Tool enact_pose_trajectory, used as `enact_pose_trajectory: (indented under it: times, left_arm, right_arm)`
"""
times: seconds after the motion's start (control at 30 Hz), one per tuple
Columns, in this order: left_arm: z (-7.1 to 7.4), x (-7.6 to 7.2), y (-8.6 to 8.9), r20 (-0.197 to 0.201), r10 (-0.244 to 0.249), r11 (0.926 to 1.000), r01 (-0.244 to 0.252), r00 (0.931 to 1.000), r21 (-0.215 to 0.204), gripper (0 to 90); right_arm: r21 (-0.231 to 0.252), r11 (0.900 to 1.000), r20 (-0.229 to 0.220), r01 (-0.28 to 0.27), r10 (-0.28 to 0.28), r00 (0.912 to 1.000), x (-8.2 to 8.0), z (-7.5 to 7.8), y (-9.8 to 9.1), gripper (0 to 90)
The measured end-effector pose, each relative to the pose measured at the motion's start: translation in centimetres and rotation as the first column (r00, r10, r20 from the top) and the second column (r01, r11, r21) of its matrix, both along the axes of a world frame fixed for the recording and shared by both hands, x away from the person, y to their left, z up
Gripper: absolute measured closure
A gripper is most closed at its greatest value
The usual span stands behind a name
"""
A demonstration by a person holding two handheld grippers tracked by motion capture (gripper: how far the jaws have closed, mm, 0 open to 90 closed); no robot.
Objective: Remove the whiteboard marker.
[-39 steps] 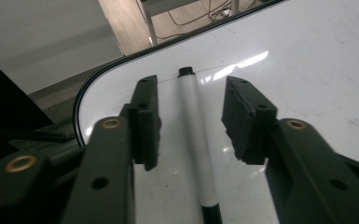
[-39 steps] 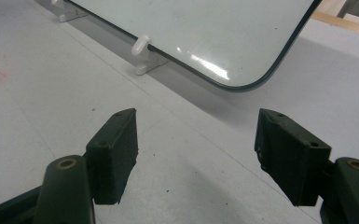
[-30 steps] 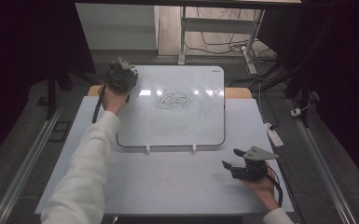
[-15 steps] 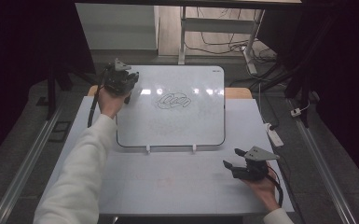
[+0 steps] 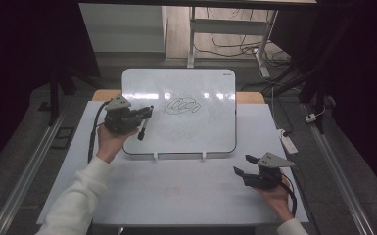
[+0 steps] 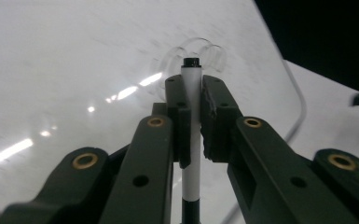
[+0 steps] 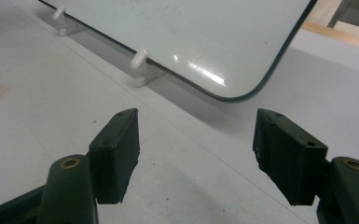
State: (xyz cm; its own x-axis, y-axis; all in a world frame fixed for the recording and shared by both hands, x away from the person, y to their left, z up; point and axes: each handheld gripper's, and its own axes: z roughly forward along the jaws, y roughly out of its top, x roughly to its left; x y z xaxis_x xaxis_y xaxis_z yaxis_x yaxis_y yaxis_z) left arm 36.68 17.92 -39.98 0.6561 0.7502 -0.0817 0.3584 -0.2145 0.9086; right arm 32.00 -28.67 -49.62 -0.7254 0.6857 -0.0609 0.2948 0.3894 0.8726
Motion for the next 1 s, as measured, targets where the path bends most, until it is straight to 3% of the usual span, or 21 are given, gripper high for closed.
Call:
enact_pose_trajectory:
  times: [0.17, 0.33, 0.5, 0.73, 1.0]
  left_arm:
    - [-1.0, -2.0, -1.4, -0.011, -0.066, 0.9966, 0.066, 0.9977, -0.049, 81.0]
    - [-1.8, -3.2, -3.5, 0.001, -0.120, 0.9921, 0.120, 0.9928, -0.037, 81.0]
    - [-2.9, -3.6, -6.6, -0.005, -0.180, 0.9827, 0.179, 0.9837, -0.048, 81.0]
    - [-3.6, -3.9, -9.8, -0.001, -0.226, 0.9735, 0.226, 0.9740, -0.031, 81.0]
    - [-3.8, -4.4, -12.2, 0.014, -0.265, 0.9642, 0.265, 0.9642, -0.010, 81.0]
  right_arm:
    - [0.022, 0.9992, 0.004, -0.034, 0.034, 0.9994, -0.3, 0.5, 1.2, 31.1]
    - [0.064, 0.9943, -0.039, -0.085, 0.088, 0.9954, -0.3, 1.1, 3.3, 31.6]
    - [0.067, 0.9896, -0.060, -0.127, 0.131, 0.9895, -0.4, 1.7, 5.9, 32.7]
    - [0.109, 0.9749, -0.111, -0.194, 0.206, 0.9722, -0.2, 2.6, 9.0, 37.7]
    - [0.158, 0.9627, -0.188, -0.220, 0.248, 0.9505, 0.7, 2.6, 12.4, 43.0]
